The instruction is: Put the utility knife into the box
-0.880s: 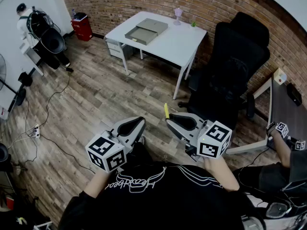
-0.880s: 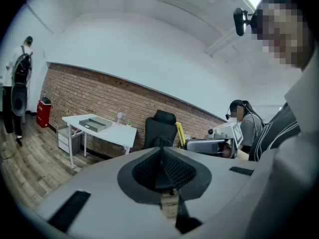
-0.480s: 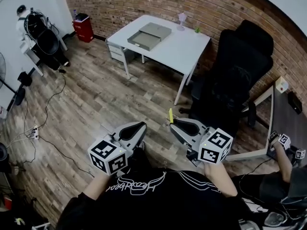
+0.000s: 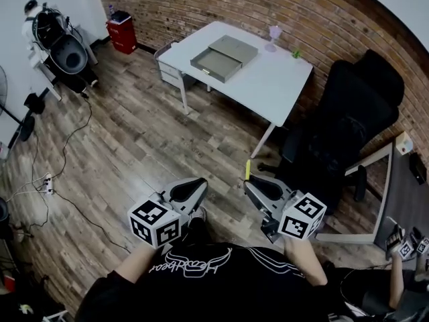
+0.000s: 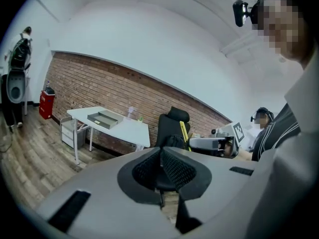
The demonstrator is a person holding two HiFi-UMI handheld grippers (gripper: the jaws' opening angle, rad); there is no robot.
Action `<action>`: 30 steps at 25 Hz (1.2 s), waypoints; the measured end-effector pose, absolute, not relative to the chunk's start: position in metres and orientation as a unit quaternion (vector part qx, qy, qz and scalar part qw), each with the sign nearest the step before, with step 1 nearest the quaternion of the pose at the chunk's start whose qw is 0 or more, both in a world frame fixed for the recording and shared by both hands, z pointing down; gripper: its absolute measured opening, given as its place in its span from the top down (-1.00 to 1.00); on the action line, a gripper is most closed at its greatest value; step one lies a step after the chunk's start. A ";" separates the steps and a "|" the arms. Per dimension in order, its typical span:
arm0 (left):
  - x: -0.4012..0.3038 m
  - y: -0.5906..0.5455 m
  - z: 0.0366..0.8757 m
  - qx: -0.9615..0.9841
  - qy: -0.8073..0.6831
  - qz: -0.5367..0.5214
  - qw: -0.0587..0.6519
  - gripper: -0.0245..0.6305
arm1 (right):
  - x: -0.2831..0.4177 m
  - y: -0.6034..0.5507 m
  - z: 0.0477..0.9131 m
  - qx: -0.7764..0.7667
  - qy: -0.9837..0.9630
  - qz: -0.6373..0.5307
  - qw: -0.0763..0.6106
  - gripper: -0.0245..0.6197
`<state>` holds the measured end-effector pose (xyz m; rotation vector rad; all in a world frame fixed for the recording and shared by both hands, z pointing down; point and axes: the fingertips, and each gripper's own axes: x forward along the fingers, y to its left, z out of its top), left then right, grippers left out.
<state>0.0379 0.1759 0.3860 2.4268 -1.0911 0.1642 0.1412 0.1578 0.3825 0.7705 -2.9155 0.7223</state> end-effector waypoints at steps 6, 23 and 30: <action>-0.015 0.111 0.389 0.879 -0.406 0.059 0.243 0.80 | 0.087 0.087 0.387 0.248 -0.939 0.237 0.035 0.72; -0.090 0.018 0.384 0.890 -0.398 0.073 0.210 0.80 | 0.025 -0.015 0.373 0.289 -0.934 0.197 0.069 0.72; -0.094 -0.030 0.378 0.887 -0.406 0.063 0.208 0.80 | 0.022 -0.082 0.379 0.303 -0.926 0.217 0.057 0.72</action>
